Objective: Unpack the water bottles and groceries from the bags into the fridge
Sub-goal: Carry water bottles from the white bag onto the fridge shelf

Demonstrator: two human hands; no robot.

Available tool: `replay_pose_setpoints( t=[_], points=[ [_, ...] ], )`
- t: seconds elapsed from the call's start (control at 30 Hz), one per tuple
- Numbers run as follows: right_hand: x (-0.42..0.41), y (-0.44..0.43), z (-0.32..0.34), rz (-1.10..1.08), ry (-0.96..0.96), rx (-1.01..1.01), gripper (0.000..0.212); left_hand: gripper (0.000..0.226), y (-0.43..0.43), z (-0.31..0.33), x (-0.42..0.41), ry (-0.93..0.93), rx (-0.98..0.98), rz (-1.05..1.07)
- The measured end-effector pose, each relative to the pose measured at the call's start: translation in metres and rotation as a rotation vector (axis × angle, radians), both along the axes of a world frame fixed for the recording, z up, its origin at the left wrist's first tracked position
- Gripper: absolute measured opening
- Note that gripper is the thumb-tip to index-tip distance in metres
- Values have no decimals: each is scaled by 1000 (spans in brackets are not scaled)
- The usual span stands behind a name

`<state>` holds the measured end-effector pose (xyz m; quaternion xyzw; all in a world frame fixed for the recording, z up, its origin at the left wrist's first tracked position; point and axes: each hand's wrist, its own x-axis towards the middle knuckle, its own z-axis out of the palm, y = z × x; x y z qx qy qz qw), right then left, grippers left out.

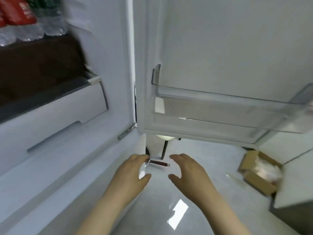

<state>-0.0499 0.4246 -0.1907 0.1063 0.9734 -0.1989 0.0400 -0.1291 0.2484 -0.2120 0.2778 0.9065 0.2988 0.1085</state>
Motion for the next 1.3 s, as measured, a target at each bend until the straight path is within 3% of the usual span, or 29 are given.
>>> replay_pose_setpoints(
  t=[0.17,0.4,0.8,1.03,1.3],
  points=[
    [69,51,-13,-175,-29,-45,53,42,55,-5,46,-8,2,-143],
    [153,107,-19,-393,-31,-76,53,50,137,-11,100,-37,-30,-350],
    [240,168,-27,-888,-18,-125,55,50,279,-2,132,14,-68,-826],
    [262,177,-21,-1200,-12,-141,56,50,360,4,147,11,-50,-1134],
    [325,153,-18,-1560,-4,-157,55,51,398,4,227,-30,-41,-1483]
  ],
)
